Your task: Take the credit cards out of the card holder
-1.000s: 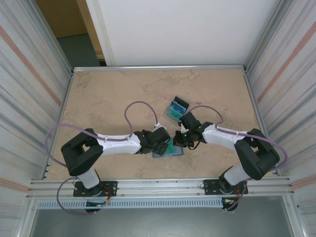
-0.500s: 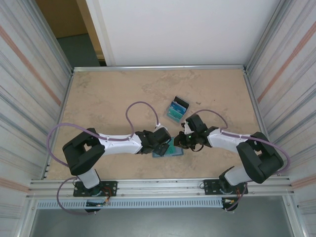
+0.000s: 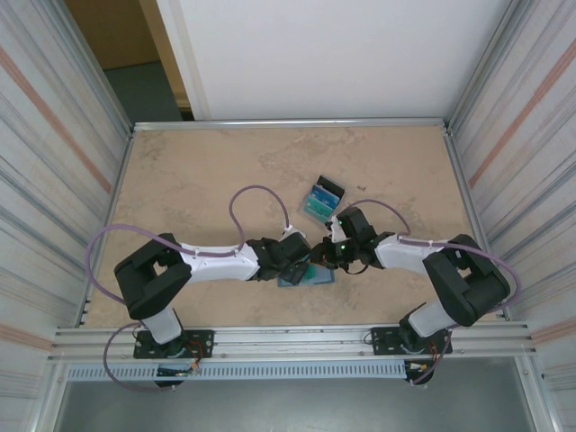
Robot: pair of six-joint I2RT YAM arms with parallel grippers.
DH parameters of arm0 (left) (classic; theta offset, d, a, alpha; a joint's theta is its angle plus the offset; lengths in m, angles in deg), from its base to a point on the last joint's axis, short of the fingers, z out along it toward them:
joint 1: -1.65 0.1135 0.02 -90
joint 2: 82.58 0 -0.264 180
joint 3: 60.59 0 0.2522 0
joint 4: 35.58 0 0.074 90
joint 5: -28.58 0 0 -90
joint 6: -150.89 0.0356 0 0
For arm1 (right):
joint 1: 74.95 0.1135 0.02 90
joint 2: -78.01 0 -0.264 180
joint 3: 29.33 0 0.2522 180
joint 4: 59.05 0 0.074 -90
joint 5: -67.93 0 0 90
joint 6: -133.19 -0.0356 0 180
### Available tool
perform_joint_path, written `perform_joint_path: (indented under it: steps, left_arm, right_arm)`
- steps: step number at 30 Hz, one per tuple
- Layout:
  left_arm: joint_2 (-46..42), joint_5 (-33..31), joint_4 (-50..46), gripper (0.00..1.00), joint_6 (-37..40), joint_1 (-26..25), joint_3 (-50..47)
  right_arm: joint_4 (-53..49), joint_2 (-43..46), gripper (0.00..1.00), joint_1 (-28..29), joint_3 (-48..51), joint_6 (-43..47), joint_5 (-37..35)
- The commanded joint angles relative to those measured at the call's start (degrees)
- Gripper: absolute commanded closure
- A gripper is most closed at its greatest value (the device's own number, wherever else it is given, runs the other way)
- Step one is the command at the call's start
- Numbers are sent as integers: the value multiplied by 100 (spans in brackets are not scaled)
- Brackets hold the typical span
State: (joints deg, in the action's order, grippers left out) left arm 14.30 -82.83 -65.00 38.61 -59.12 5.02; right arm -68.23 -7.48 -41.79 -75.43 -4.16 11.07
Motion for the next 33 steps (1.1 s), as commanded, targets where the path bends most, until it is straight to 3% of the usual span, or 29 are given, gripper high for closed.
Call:
perform_joint_path:
  steps: [1,7,19,27,33]
  left_arm:
    - [49,74,-267,1,-60,-40,-50]
    - [-96,-41,-315,1,-35,17,-182]
    - [-389,-397,-302,1,331,105,-281]
    - [-463,-467,-177,1,490,298,-395]
    - [-398,-453,-46,1,556,381,-440]
  right_arm:
    - [-233,16,92,-12,-8,75,-155]
    - [-1242,466,97,-21,-214,428,-821]
    - [-2300,1310,99,-14,-607,983,-1429]
    - [-3273,1461,100,-38,-1579,2201,-2390]
    - [-3455,1096,100,-141,-2479,3445,-3042]
